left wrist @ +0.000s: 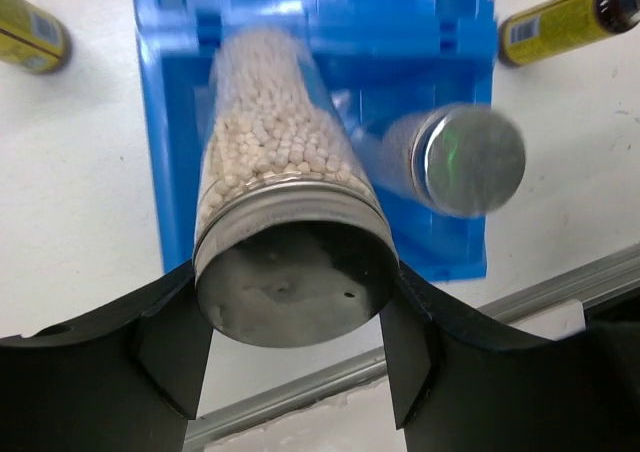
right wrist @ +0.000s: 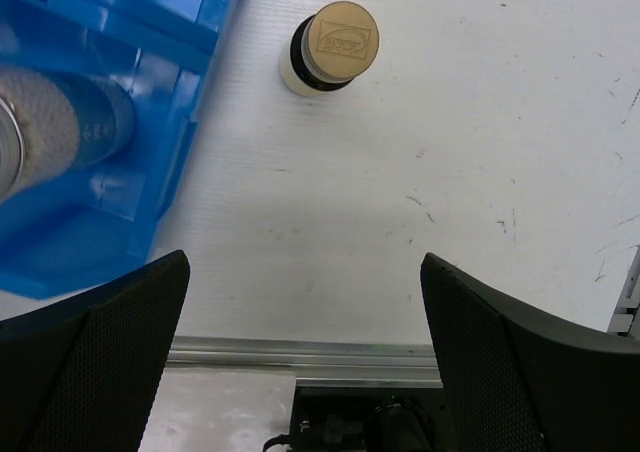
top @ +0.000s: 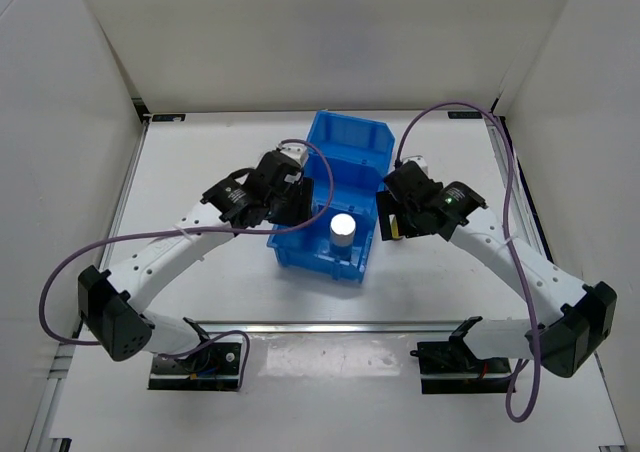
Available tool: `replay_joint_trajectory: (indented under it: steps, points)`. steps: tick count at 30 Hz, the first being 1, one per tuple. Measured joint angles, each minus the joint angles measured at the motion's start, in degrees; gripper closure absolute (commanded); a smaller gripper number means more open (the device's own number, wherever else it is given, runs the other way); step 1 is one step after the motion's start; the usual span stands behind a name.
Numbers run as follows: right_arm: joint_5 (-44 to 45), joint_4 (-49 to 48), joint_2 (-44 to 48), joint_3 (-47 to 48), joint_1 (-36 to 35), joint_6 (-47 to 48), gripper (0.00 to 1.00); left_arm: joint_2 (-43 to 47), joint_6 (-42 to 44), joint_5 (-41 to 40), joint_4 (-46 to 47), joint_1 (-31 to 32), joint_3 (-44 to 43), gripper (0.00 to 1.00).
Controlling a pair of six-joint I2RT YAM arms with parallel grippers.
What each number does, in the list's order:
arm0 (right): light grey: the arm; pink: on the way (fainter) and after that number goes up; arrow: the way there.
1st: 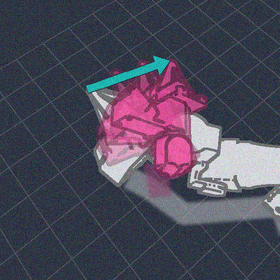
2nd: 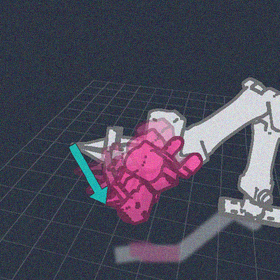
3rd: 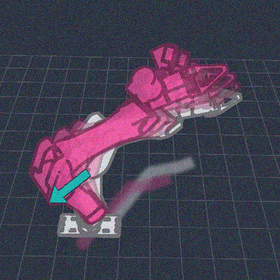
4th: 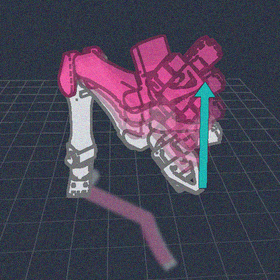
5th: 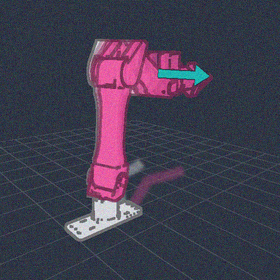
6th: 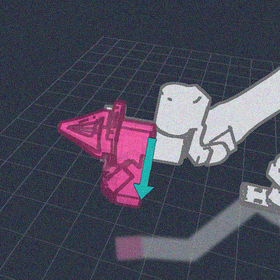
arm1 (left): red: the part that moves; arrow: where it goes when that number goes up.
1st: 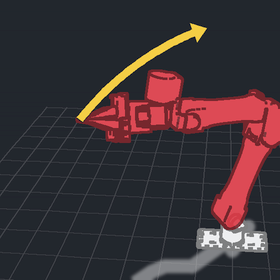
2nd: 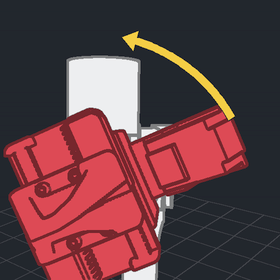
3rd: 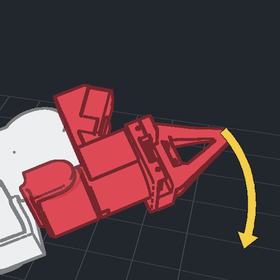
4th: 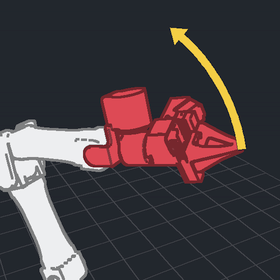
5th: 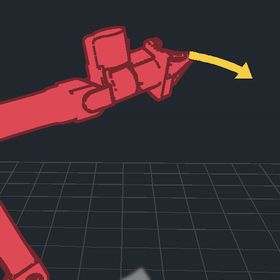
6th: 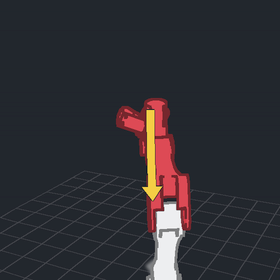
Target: Organize the condiment bottles
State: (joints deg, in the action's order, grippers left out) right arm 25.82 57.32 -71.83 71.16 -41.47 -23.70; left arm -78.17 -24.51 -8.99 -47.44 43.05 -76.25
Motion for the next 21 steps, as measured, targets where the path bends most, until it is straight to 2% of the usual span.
replay_joint_trajectory:
  steps: [7, 13, 16, 21]
  points:
    - [-1.3, -0.4, -1.2, -0.2, 1.0, 0.4, 0.01, -1.9, -1.3, 1.0, -1.1, 0.9, 3.7, 0.83]
    - [-1.8, -0.5, -1.2, -0.2, 1.0, 0.6, 0.01, -0.6, -1.5, 1.4, -1.9, 1.0, 3.9, 0.75]
    - [-1.9, -0.5, -1.2, -0.2, 1.2, 0.6, 0.01, 0.3, -1.5, 1.6, -1.9, 1.0, 4.1, 0.68]
    - [-2.0, -0.6, -1.0, -0.5, 1.5, 0.6, 0.01, -1.4, -1.2, 2.0, -1.9, 1.0, 3.9, 0.49]
